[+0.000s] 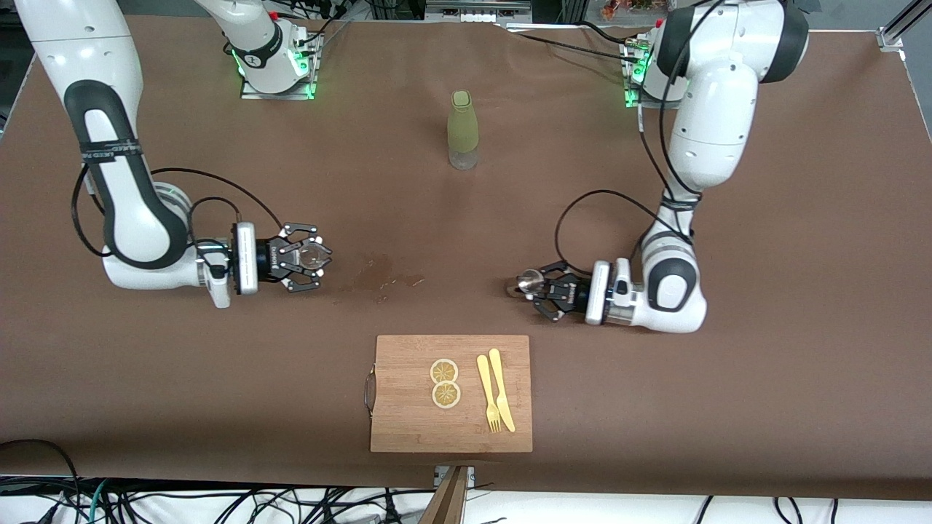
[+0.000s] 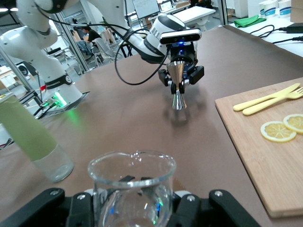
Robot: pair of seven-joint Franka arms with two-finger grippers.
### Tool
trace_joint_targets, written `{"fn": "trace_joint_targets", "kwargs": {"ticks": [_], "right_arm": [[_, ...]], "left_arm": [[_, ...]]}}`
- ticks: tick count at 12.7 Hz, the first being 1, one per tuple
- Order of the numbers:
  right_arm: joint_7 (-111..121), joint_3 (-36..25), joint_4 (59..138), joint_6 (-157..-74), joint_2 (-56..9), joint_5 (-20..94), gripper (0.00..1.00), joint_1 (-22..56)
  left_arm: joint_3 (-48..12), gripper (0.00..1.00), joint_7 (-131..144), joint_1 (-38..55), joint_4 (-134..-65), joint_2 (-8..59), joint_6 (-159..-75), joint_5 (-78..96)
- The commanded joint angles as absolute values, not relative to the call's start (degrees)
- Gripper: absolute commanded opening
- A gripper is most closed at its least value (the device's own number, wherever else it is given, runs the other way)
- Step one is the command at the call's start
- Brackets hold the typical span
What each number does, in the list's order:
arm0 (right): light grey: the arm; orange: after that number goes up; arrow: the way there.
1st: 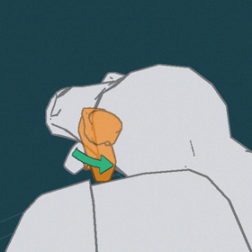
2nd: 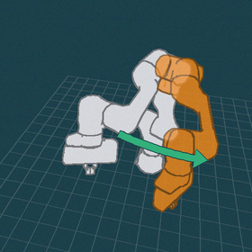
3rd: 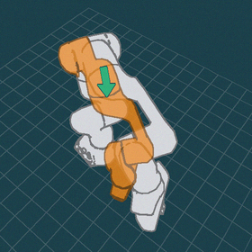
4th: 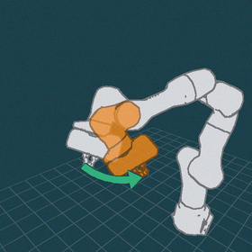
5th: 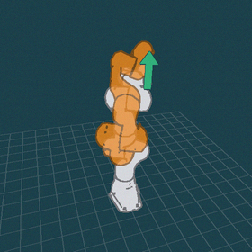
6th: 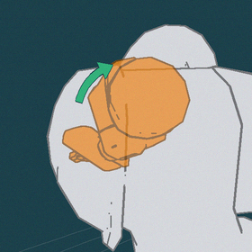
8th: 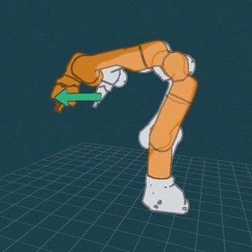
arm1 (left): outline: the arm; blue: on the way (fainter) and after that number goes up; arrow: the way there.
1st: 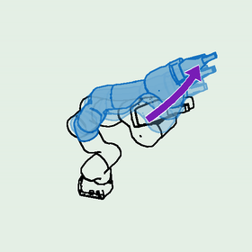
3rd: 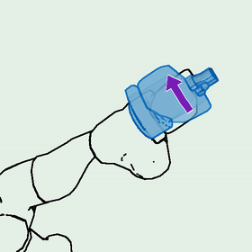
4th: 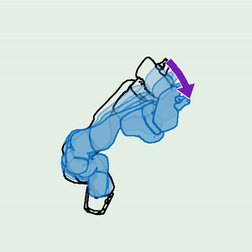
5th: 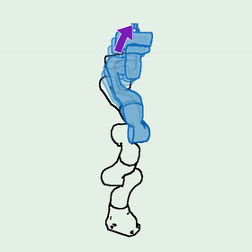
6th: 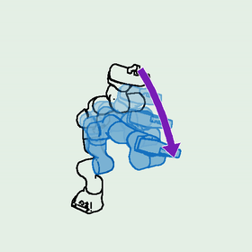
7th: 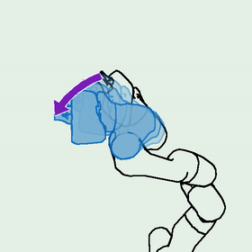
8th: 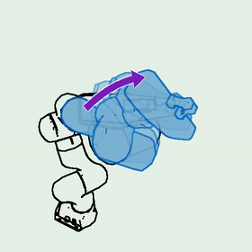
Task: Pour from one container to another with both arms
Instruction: 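Lift the glass cup with the right gripper while the left gripper lifts the jigger, then bring the glass cup above the jigger held by the left gripper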
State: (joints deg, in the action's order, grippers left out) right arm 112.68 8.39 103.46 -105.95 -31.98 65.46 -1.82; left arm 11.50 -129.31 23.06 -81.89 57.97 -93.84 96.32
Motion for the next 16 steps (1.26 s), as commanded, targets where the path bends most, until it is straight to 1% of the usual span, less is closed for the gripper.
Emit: {"fn": "trace_joint_targets", "kwargs": {"ticks": [1, 3, 6, 8, 11, 16], "right_arm": [[109.17, 12.56, 105.64, -112.03, -28.4, 65.22, 0.16, -2.11], [108.02, 13.97, 105.47, -114.95, -27.86, 64.95, 0.16, -0.53], [107.49, 16.43, 104.94, -121.09, -27.95, 65.04, 0.15, 1.4], [104.17, 16.7, 104.07, -123.65, -27.95, 64.52, 0.15, 3.33], [100.47, 16.79, 102.92, -125.94, -28.04, 60.31, 0.14, 5.09], [95.38, 16.79, 101.43, -130.94, -28.74, 54.95, 0.14, 8.61]], "left_arm": [[9.06, 0.0, -128.16, 25.39, -80.17, 56.87, -102.36, 97.65], [8.53, 0.0, -126.31, 28.9, -78.49, 56.87, -108.17, 100.18], [8.53, 0.0, -125.86, 33.48, -78.22, 57.3, -113.63, 106.59], [8.53, 0.0, -125.86, 35.59, -77.7, 57.65, -115.92, 108.36], [8.61, 0.0, -125.86, 38.31, -76.38, 58.45, -119.08, 110.64], [8.88, 0.0, -126.56, 41.92, -76.29, 58.71, -122.61, 114.34]]}}
